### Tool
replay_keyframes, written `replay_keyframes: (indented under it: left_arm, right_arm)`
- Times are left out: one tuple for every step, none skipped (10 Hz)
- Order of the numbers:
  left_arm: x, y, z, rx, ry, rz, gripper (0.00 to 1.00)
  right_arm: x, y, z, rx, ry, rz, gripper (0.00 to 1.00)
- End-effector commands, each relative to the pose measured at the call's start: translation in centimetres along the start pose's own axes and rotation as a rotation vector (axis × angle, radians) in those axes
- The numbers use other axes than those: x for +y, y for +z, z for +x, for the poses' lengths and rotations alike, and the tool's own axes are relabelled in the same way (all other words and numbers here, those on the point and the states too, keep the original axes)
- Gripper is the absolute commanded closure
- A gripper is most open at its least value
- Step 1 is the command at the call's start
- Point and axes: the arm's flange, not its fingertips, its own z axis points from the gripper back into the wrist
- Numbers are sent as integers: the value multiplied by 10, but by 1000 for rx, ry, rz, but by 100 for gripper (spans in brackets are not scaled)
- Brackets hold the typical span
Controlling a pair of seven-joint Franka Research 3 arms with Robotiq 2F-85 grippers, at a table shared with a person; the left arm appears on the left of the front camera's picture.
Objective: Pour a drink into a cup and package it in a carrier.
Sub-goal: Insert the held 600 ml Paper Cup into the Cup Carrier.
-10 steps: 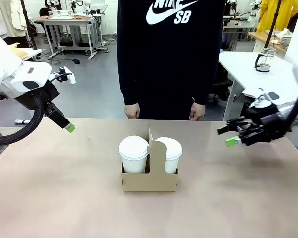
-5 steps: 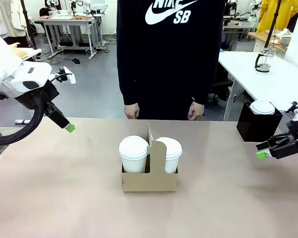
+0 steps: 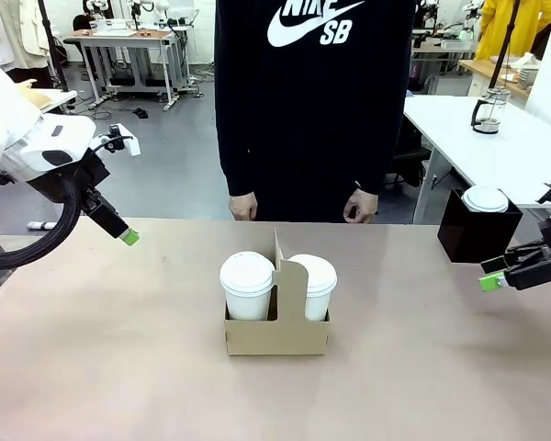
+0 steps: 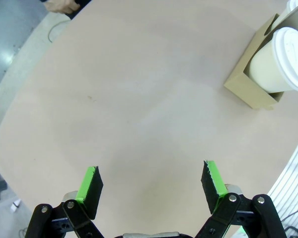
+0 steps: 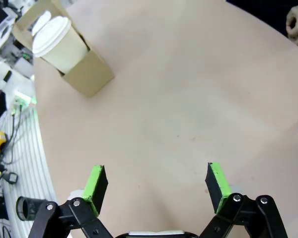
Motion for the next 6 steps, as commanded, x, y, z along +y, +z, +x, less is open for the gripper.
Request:
replay_keyframes:
  left_arm:
    - [-1,0,0,0,3,1,0]
    - [-1,0,0,0,3,1,0]
    - [-1,0,0,0,3,1,0]
    - [-1,0,0,0,3,1,0]
    - [-1,0,0,0,3,1,0]
    - [-1,0,0,0,3,1,0]
  right_arm:
    - [-2,-1,-3,3,-6,2,0]
    - [-2,-1,-3,3,-6,2,0]
    - [-2,-1,-3,3,-6,2,0]
    - [-2,-1,-3,3,-6,2,0]
    - [-2,-1,-3,3,-6,2,0]
    - [-2,-1,-3,3,-6,2,0]
